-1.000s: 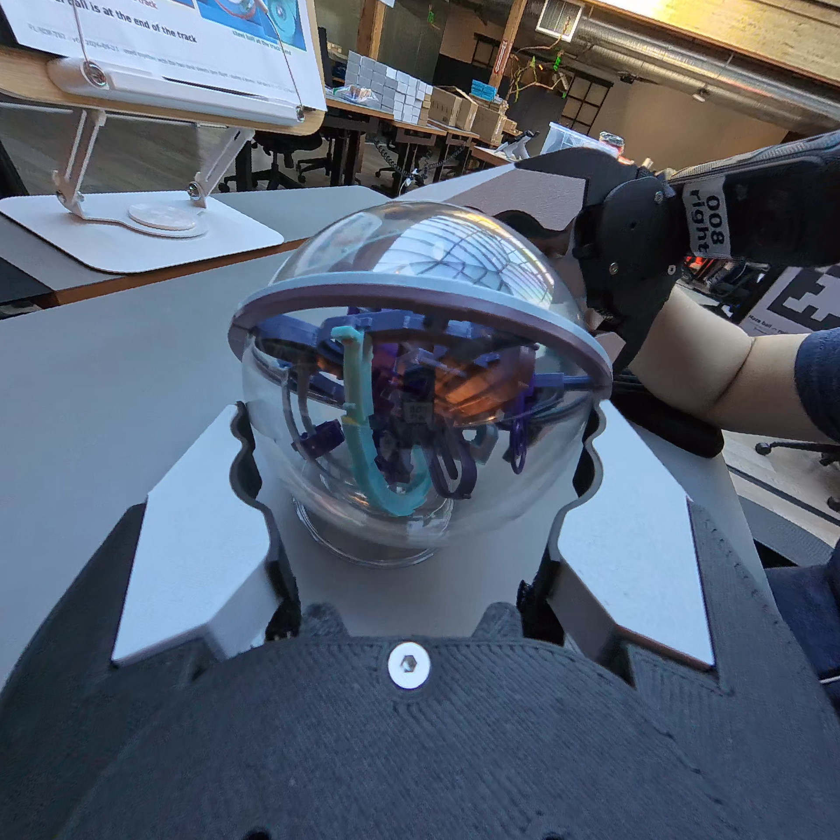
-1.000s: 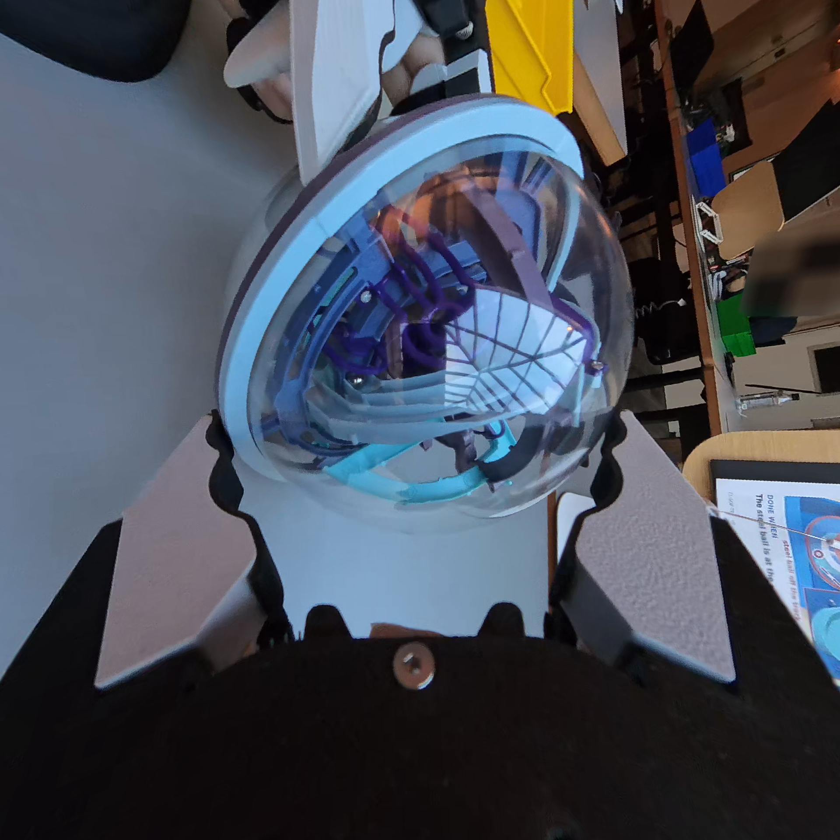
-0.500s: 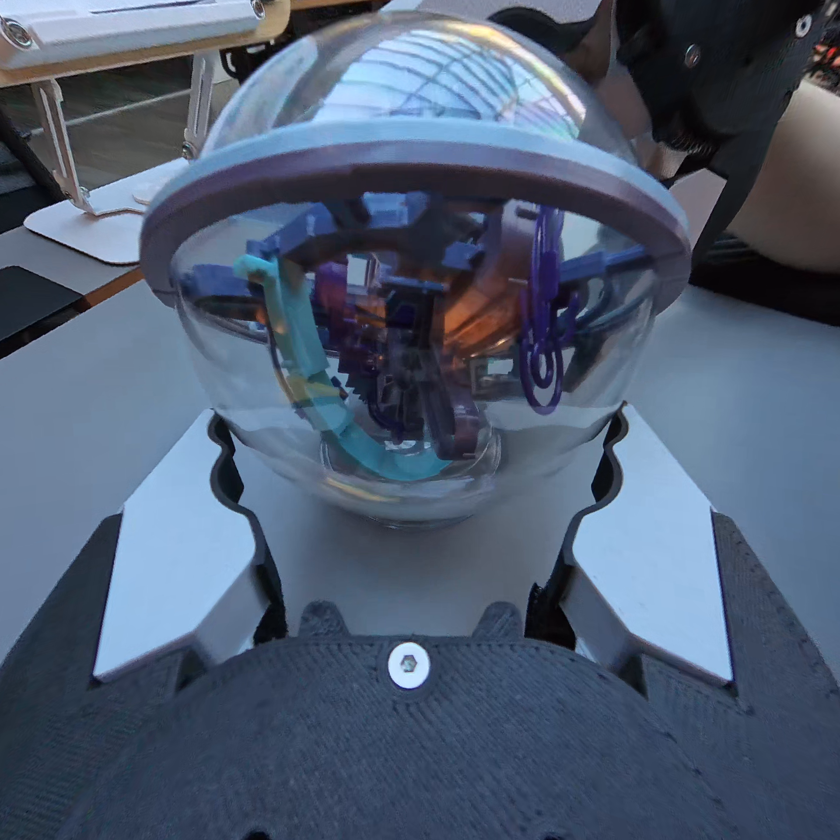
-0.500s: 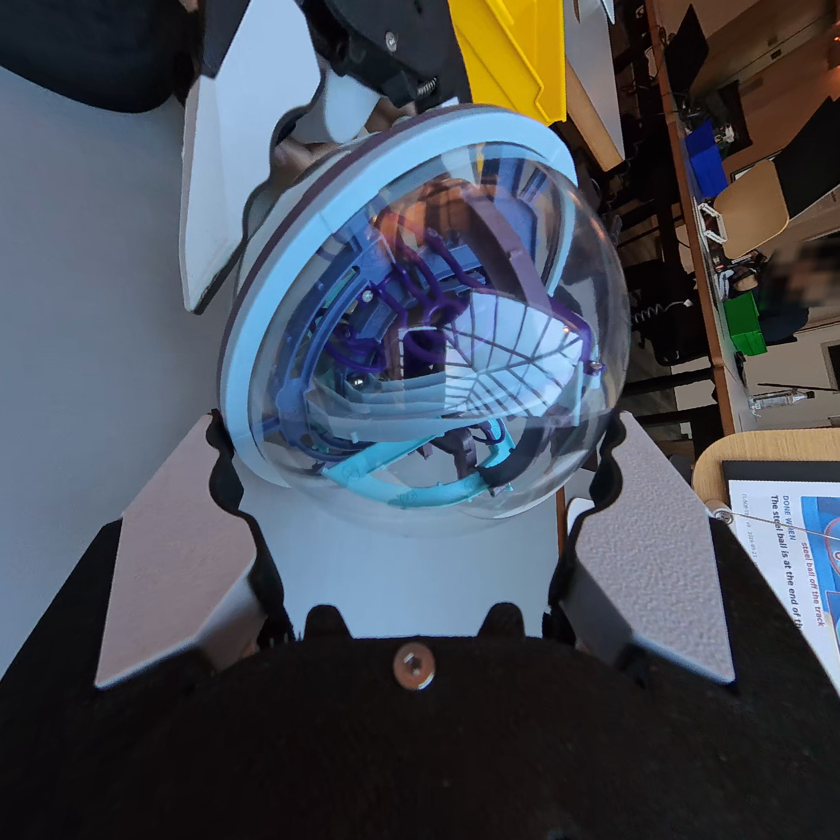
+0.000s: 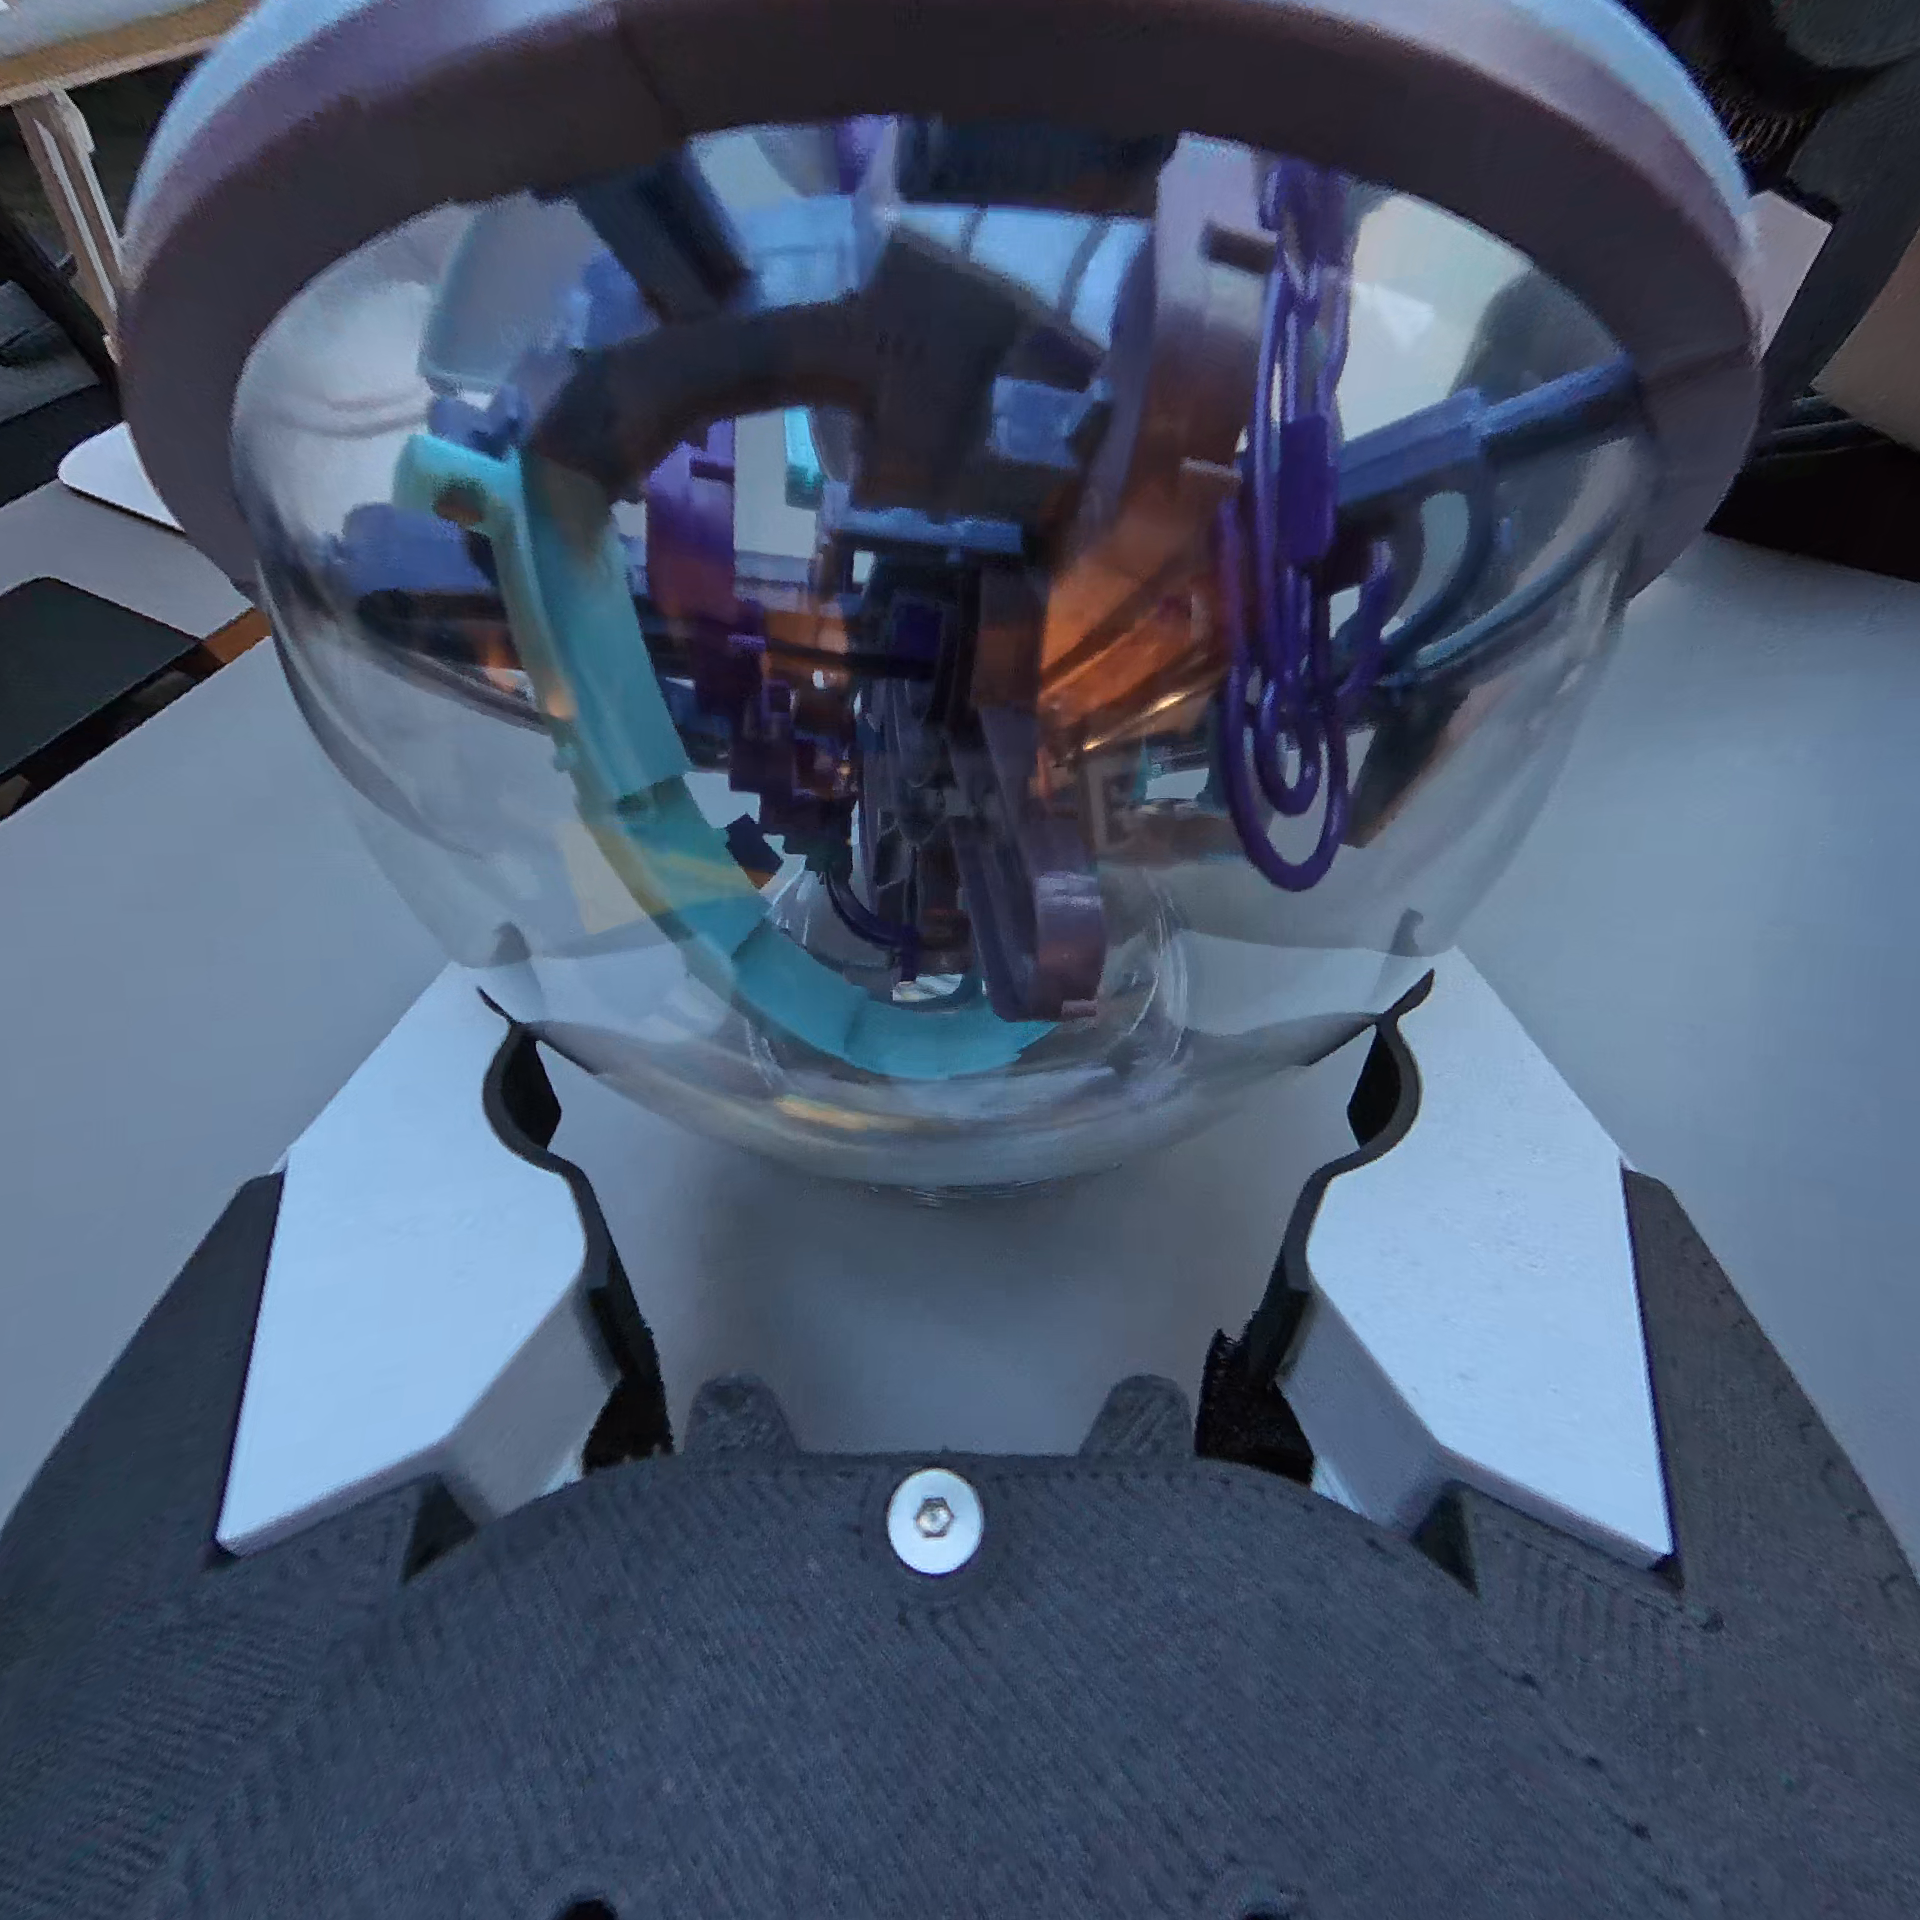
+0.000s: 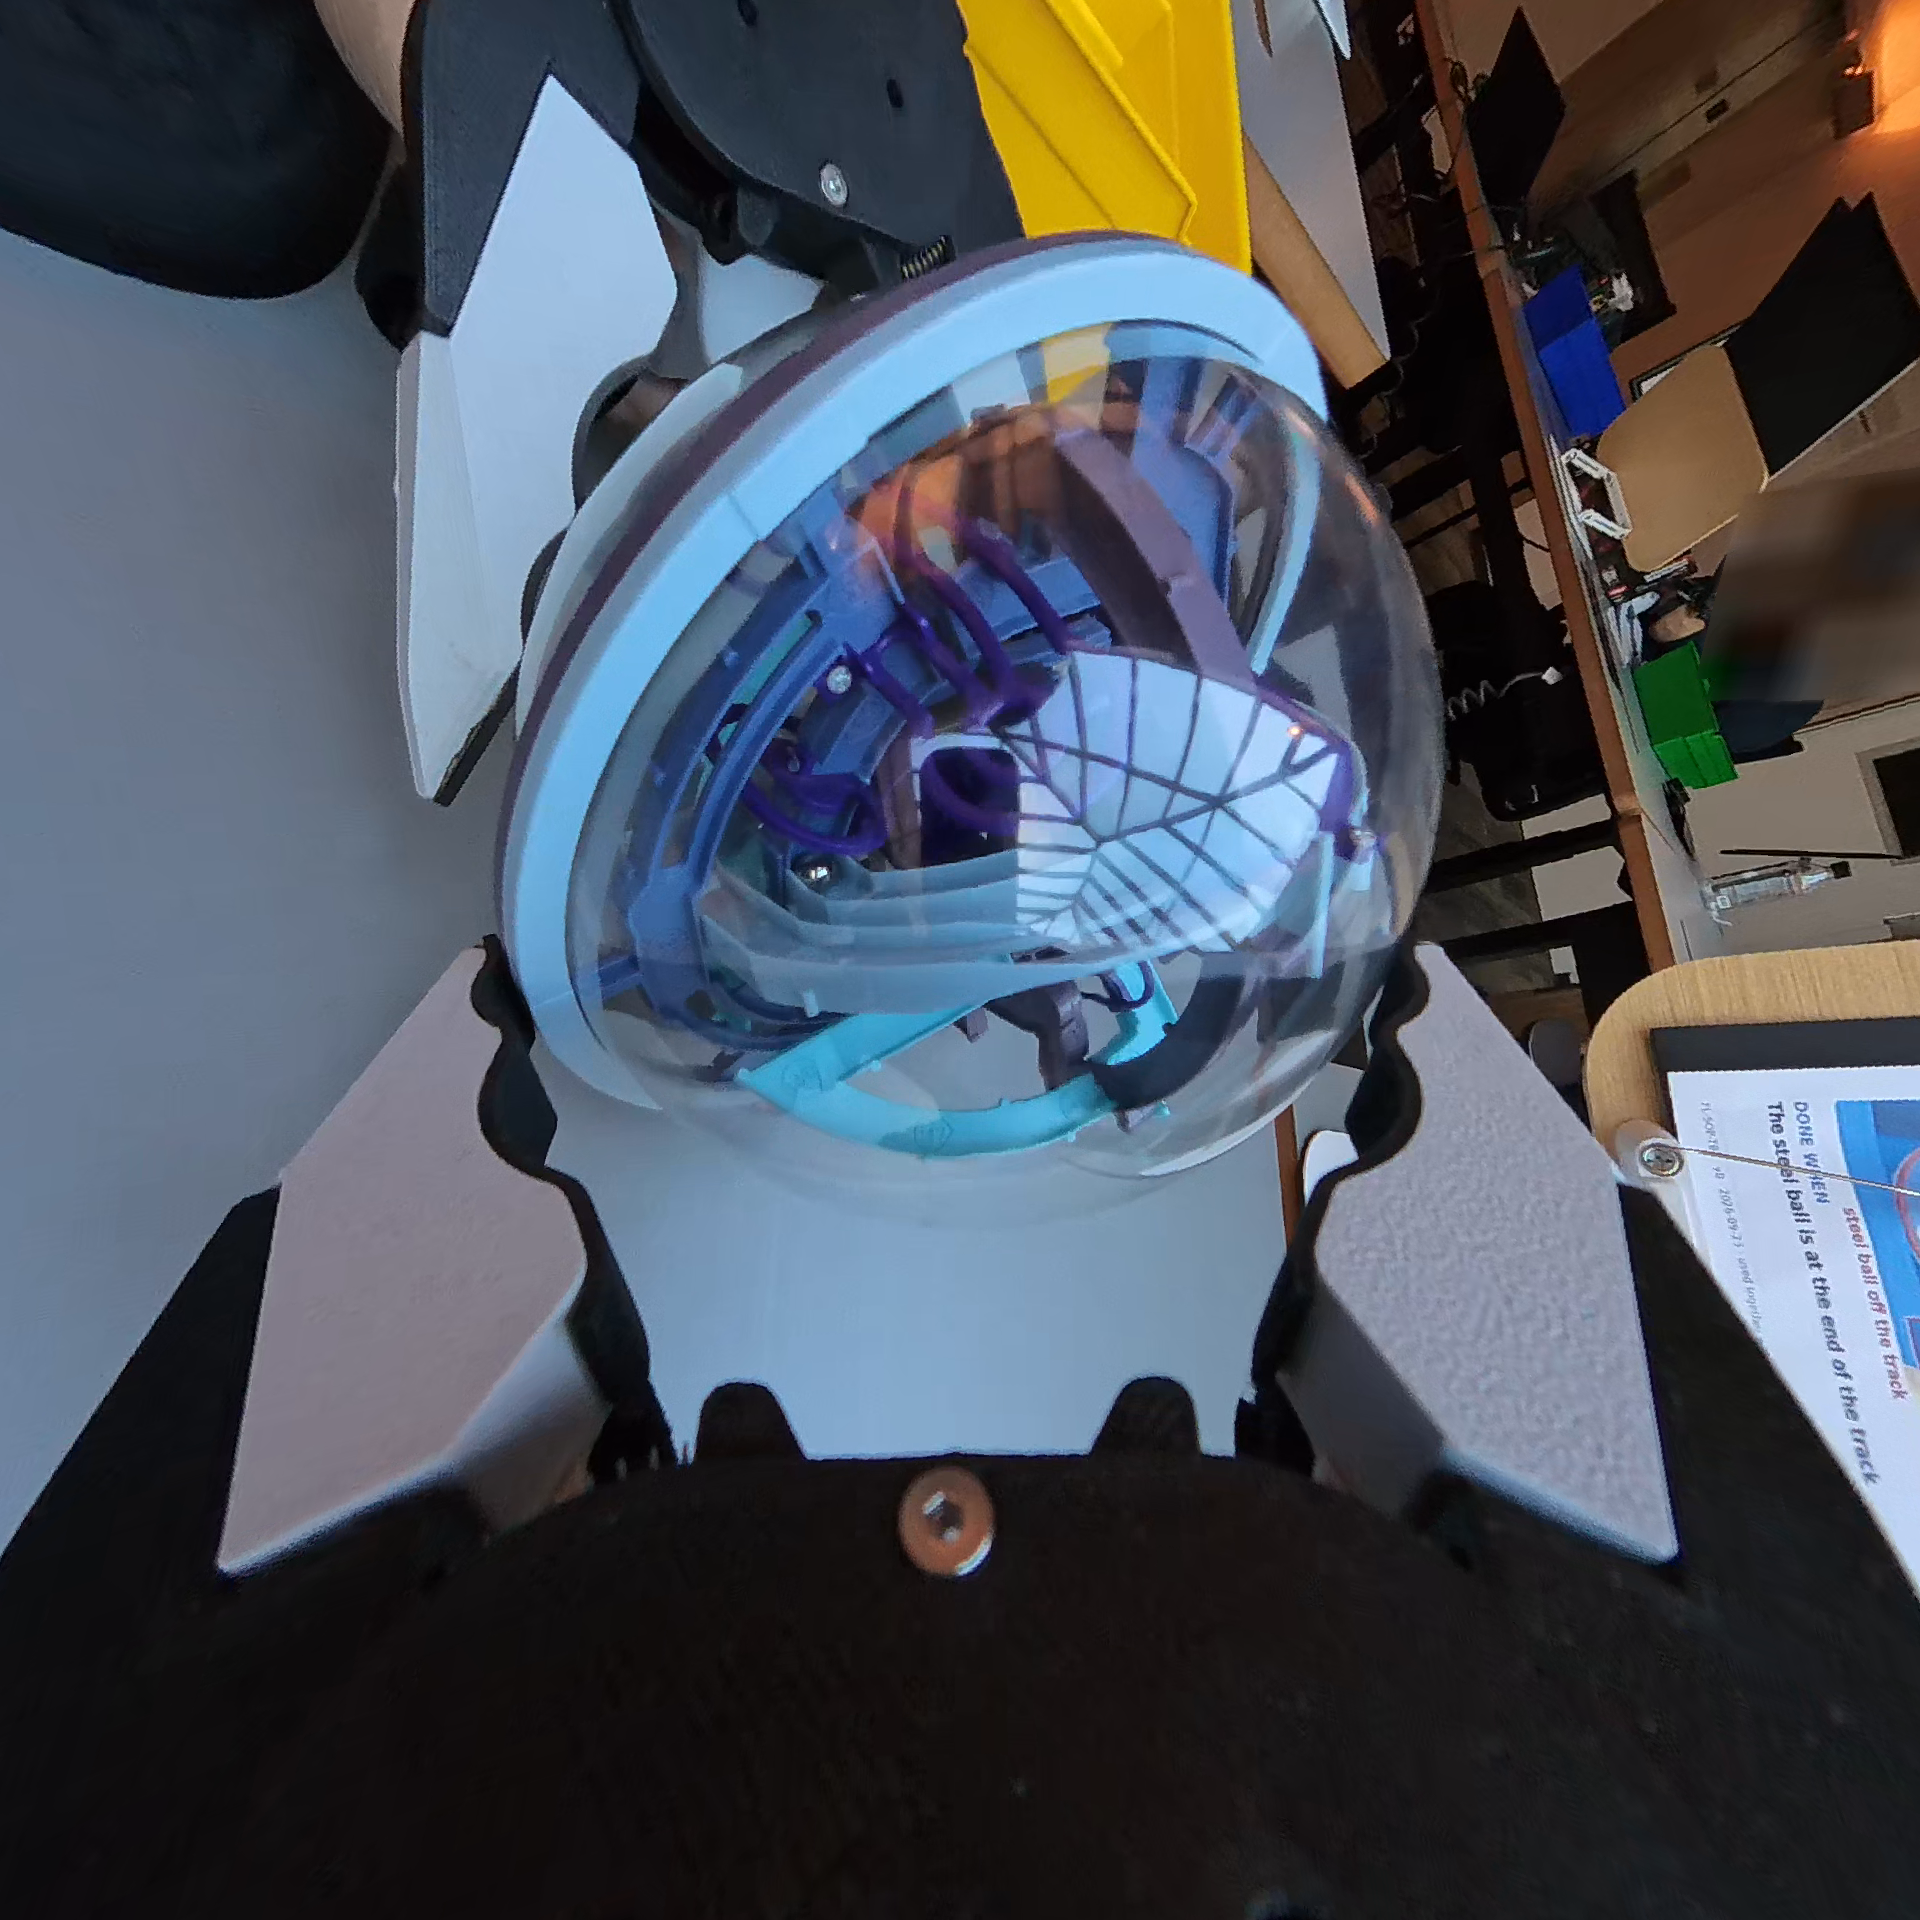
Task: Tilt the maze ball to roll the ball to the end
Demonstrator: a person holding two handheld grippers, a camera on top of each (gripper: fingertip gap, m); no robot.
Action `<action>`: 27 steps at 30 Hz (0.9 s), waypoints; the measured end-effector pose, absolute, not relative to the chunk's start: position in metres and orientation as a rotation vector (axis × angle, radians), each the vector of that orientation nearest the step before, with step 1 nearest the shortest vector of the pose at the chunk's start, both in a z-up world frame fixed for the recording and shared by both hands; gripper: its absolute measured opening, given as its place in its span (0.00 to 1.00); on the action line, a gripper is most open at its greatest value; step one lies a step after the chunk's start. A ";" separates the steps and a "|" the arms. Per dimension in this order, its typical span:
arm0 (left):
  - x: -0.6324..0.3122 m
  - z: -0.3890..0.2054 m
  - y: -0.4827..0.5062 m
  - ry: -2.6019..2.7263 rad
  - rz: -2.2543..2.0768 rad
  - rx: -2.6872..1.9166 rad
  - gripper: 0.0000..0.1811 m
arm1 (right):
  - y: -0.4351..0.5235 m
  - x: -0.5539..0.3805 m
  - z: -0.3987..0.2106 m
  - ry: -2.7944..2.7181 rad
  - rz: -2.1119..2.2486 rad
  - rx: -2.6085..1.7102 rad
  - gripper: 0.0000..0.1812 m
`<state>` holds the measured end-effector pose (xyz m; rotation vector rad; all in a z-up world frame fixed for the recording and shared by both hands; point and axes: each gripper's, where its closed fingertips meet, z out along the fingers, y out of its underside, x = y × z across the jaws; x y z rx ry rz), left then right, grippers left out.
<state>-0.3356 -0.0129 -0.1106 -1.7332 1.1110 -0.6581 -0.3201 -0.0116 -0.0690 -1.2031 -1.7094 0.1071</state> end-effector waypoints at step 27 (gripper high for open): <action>-0.356 -0.075 -0.020 1.019 -0.769 -1.668 0.86 | -0.017 -0.341 -0.054 -1.498 0.393 -1.277 0.86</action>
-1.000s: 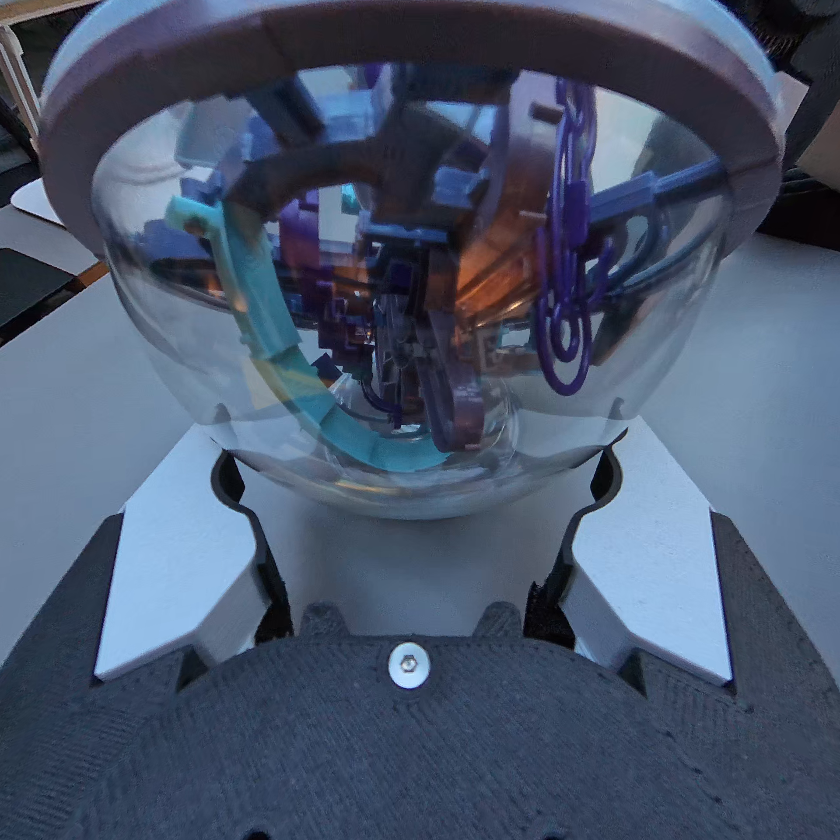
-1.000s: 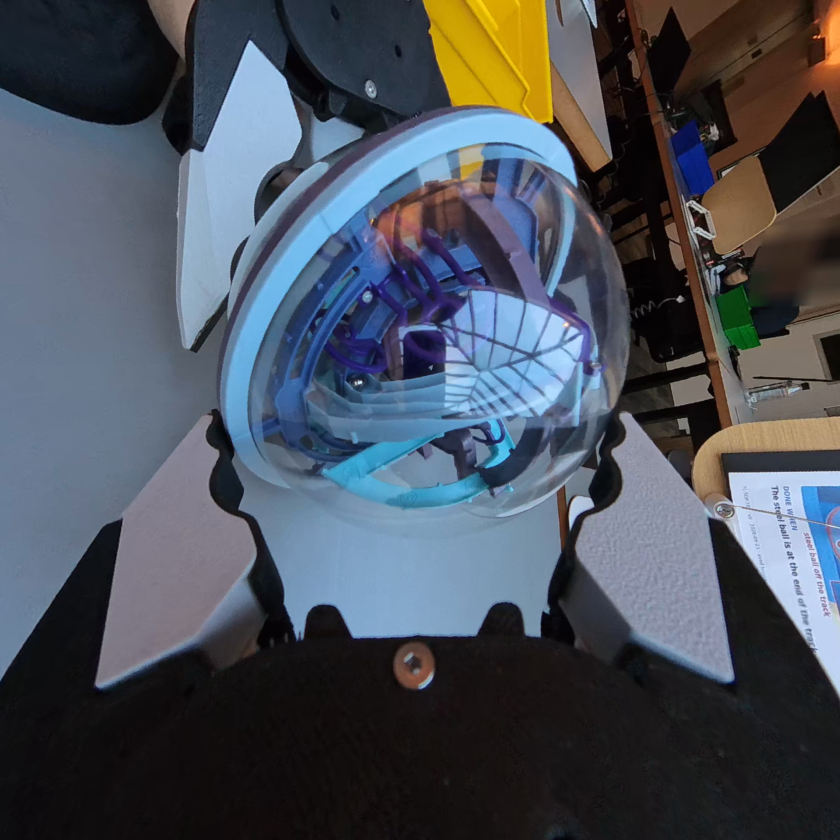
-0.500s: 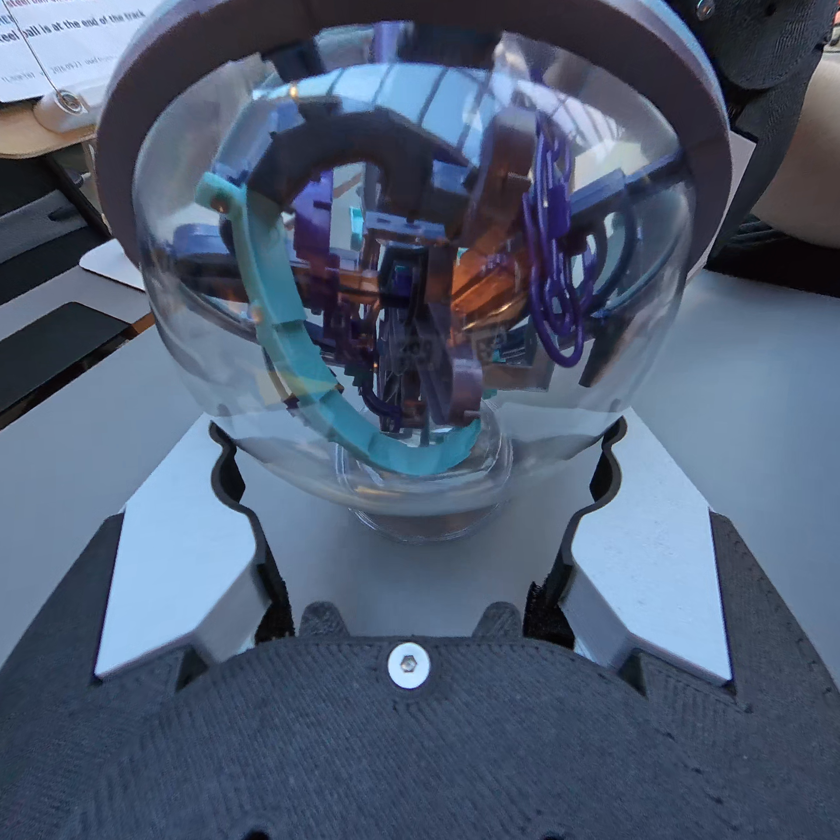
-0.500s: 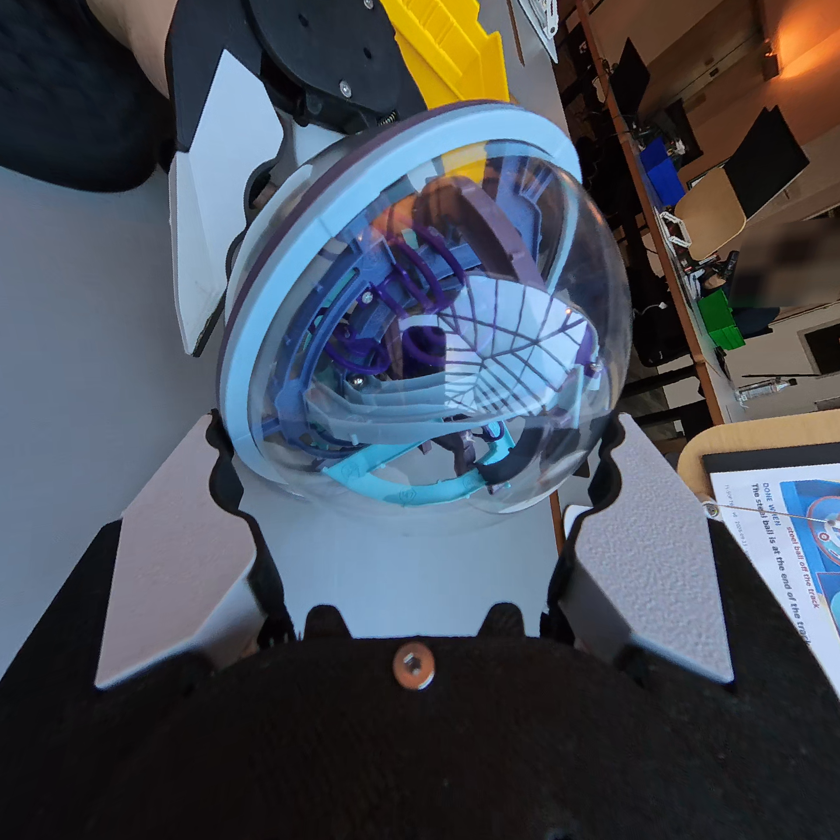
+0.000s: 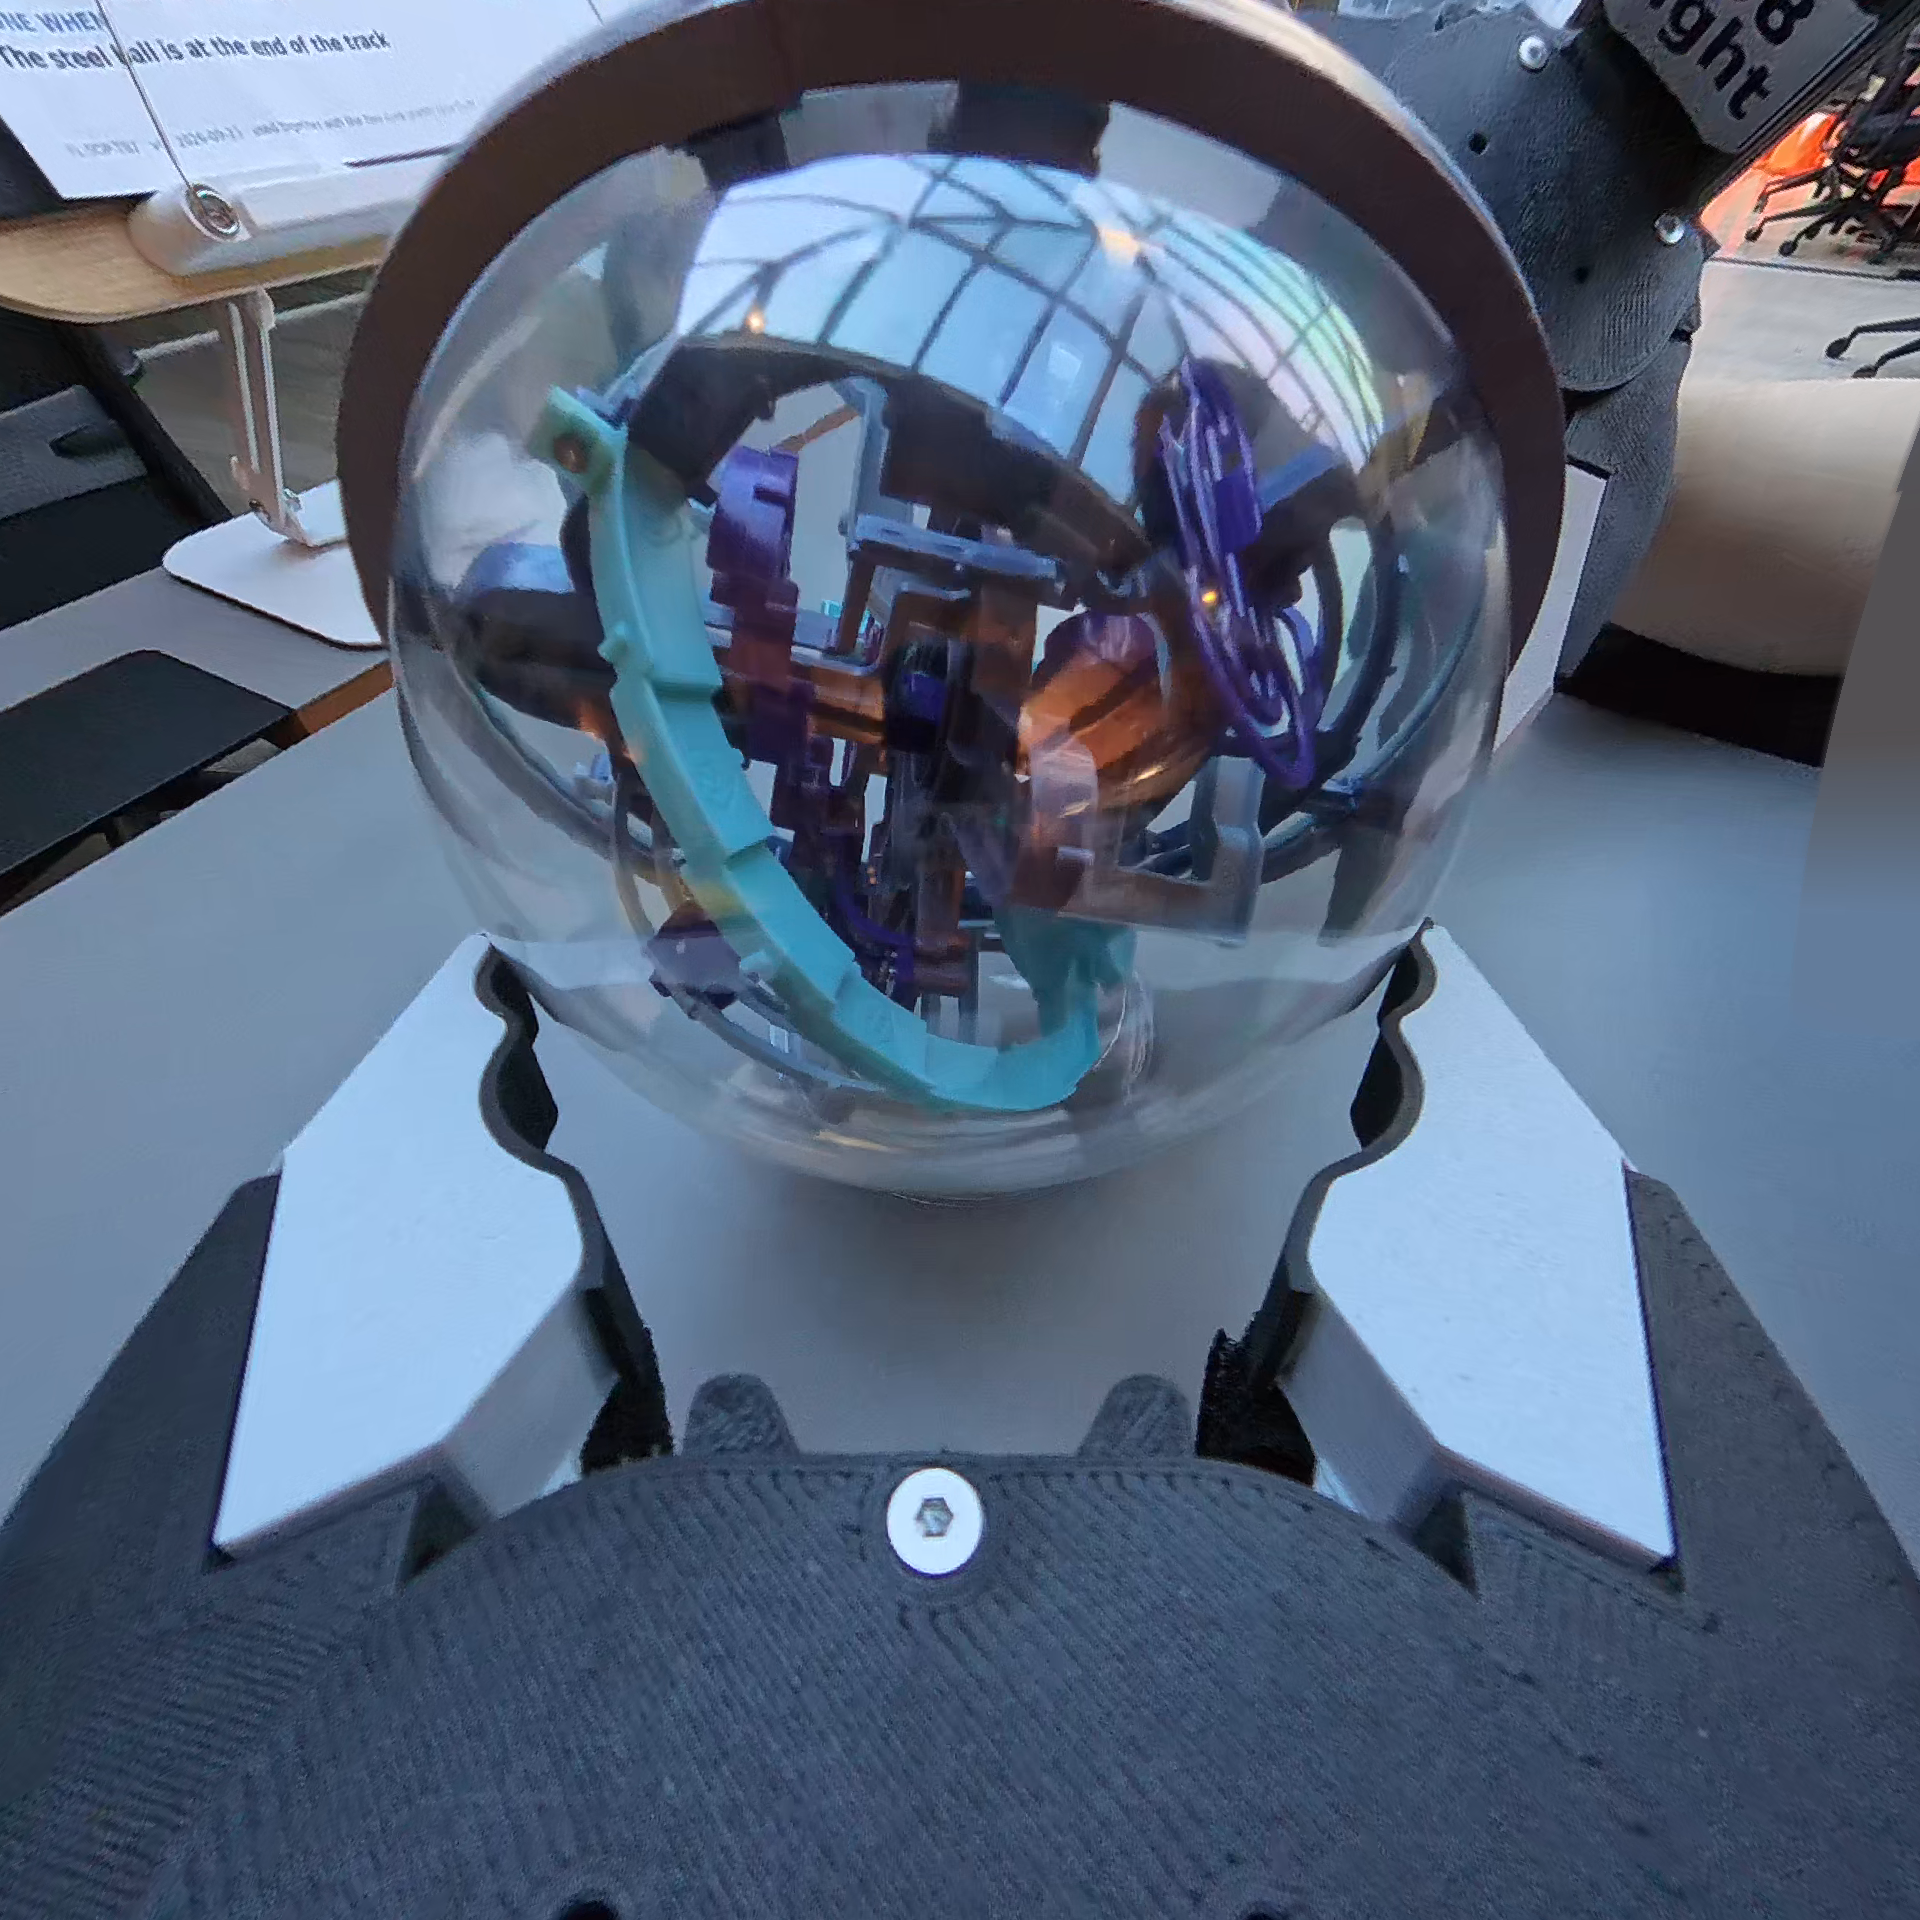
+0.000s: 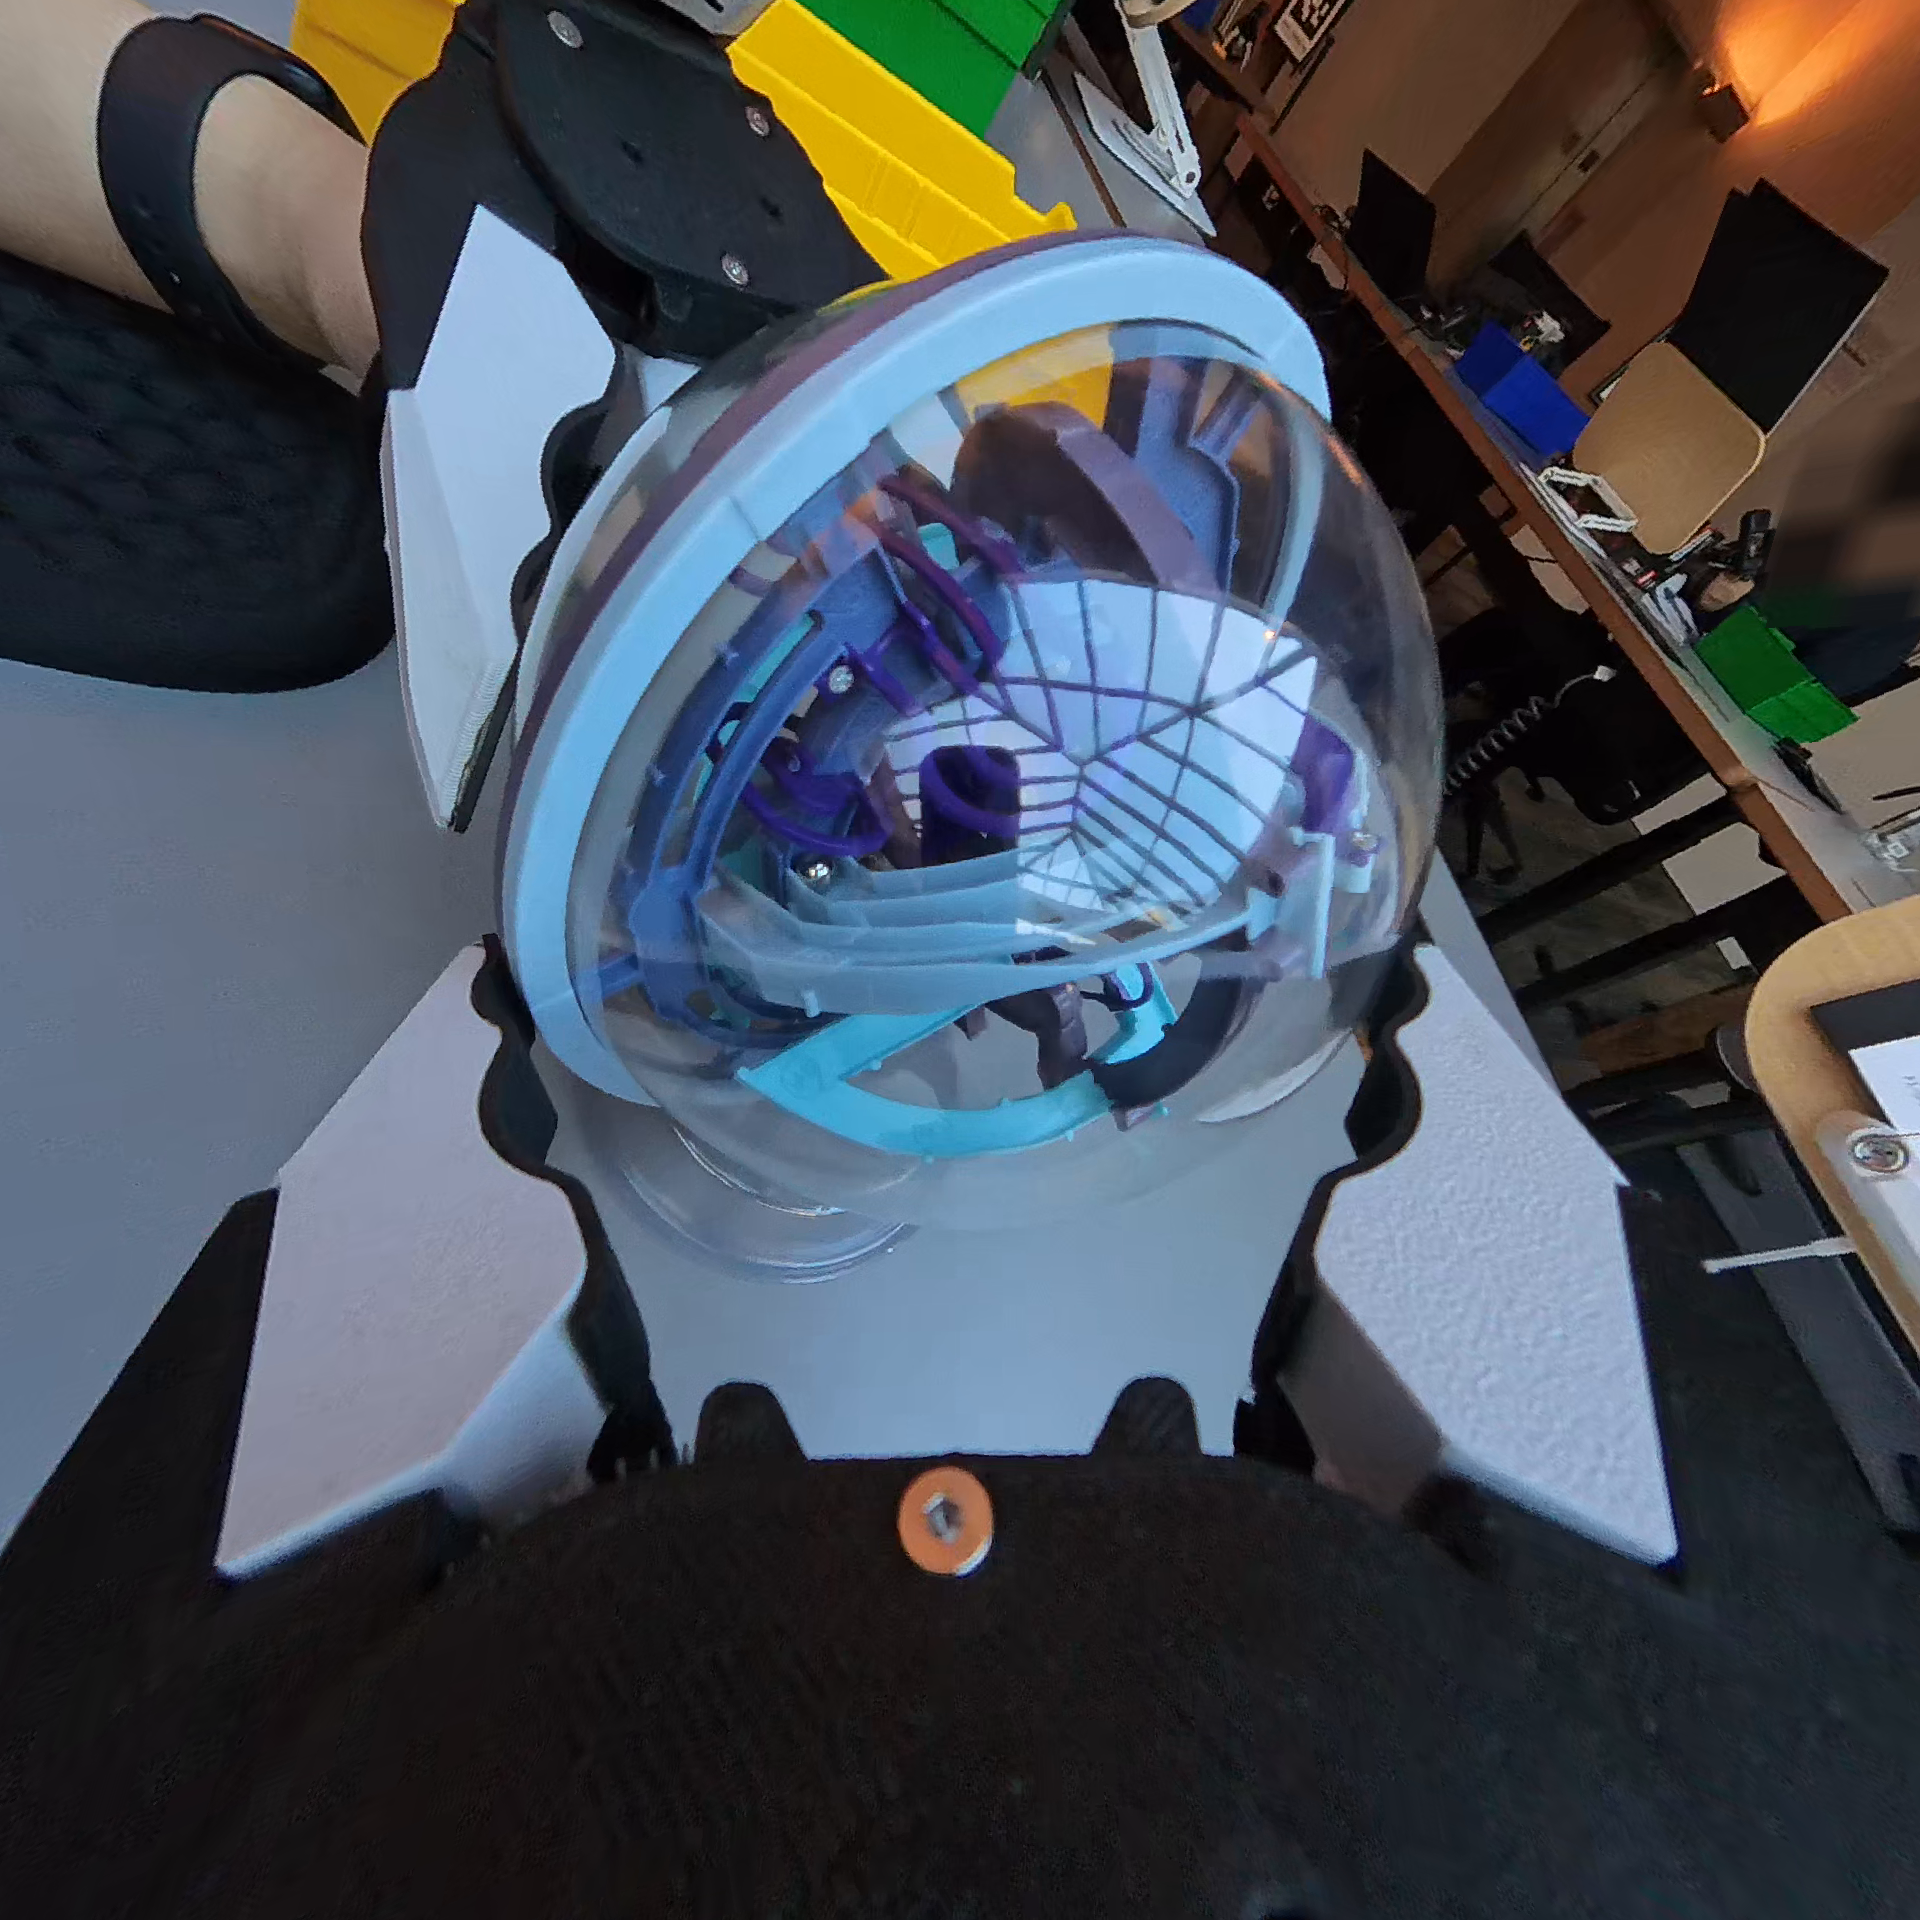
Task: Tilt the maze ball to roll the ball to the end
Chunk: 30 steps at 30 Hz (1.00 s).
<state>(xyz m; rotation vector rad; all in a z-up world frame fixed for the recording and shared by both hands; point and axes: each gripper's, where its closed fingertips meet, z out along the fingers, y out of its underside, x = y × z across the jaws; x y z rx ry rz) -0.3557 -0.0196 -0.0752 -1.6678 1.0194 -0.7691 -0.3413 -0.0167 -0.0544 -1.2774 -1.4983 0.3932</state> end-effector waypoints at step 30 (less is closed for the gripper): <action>-0.356 -0.072 -0.014 0.961 -0.775 -1.636 0.86 | -0.010 -0.340 -0.073 -1.383 0.488 -1.367 0.86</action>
